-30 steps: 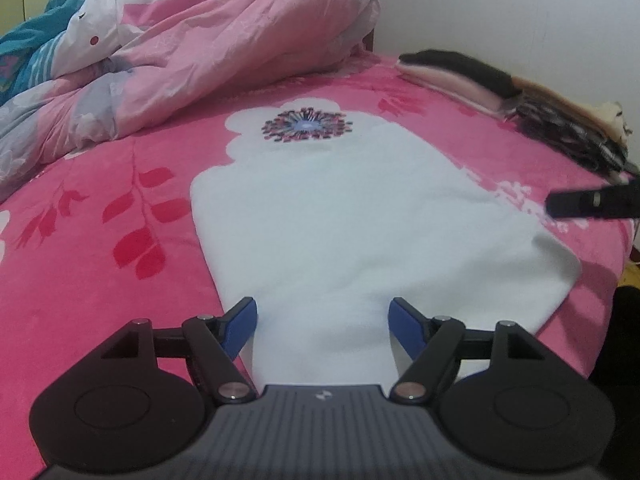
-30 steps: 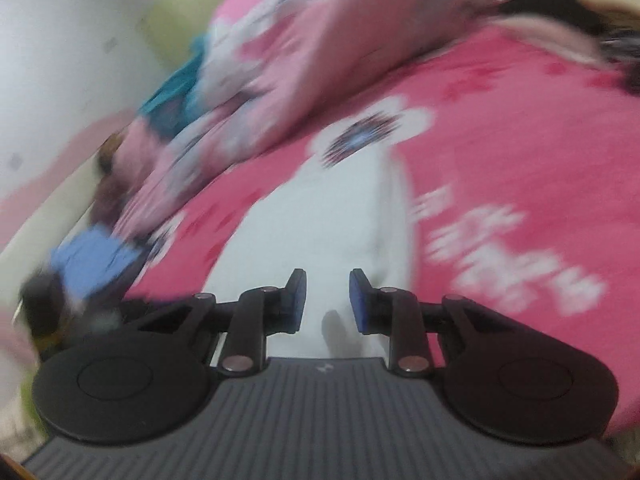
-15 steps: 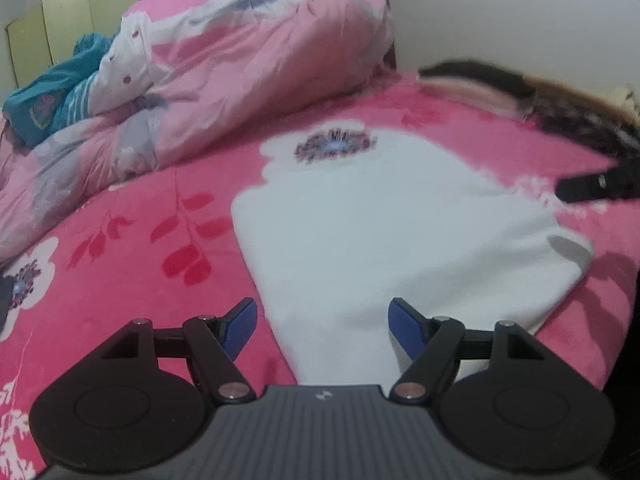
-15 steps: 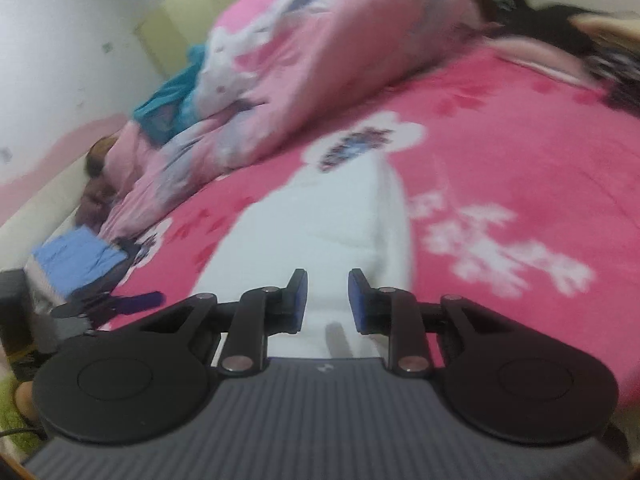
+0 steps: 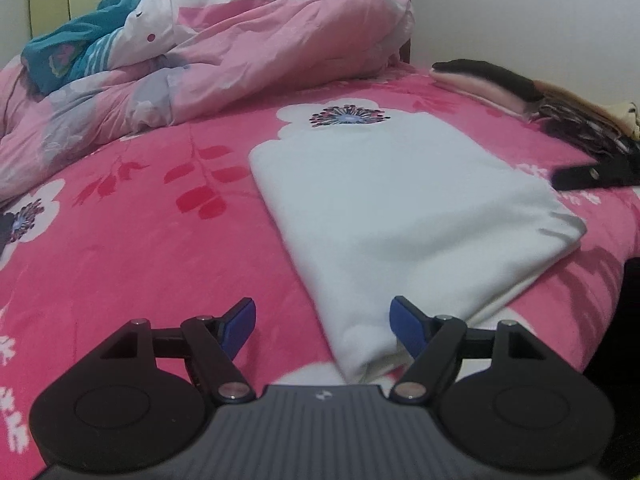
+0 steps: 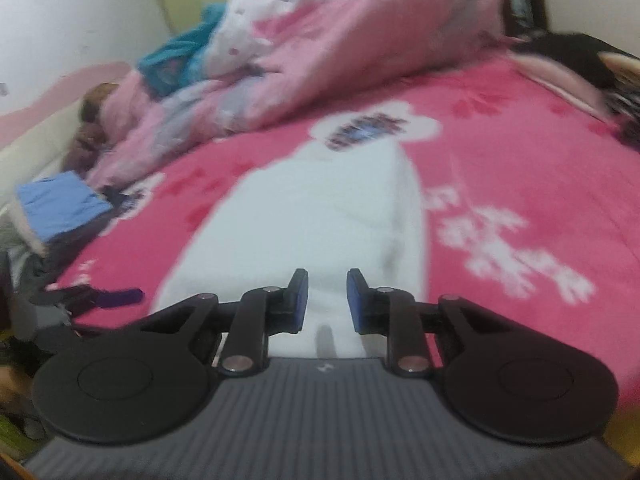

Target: Fold clothes

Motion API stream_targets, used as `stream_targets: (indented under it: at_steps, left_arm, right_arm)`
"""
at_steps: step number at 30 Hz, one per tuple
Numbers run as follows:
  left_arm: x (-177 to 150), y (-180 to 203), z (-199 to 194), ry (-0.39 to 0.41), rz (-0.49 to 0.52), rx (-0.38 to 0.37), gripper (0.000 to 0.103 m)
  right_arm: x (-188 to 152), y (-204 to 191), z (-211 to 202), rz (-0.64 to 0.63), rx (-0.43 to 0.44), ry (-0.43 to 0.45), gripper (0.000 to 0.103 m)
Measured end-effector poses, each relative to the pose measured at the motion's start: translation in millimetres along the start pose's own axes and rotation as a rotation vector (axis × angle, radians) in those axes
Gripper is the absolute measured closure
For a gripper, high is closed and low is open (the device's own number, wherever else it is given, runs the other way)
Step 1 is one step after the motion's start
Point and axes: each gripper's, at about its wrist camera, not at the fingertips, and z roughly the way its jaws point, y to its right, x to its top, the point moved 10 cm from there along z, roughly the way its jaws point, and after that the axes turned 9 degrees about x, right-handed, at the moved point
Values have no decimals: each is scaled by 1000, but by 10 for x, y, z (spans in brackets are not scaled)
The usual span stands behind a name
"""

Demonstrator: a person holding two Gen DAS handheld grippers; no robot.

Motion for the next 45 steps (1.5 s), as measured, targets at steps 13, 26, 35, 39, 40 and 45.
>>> stream_targets:
  at_steps: [13, 26, 35, 39, 40, 45]
  left_arm:
    - [78, -164, -364, 119, -14, 16, 26]
    - [-184, 94, -11, -6, -38, -88, 24]
    - [-73, -266, -262, 56, -106, -24, 25]
    - [113, -195, -277, 83, -101, -31, 24]
    - [152, -164, -267, 86, -92, -31, 24]
    - [347, -4, -174, 104, -28, -42, 25]
  right_arm:
    - [-336, -258, -204, -112, -19, -115, 82]
    - [-589, -444, 242, -207, 13, -202, 82]
    - [-261, -228, -173, -152, -56, -77, 81]
    - [-374, 58, -51, -91, -124, -109, 82]
    - [-405, 103, -92, -71, -124, -106, 82]
    - [-228, 173, -236, -39, -109, -38, 81]
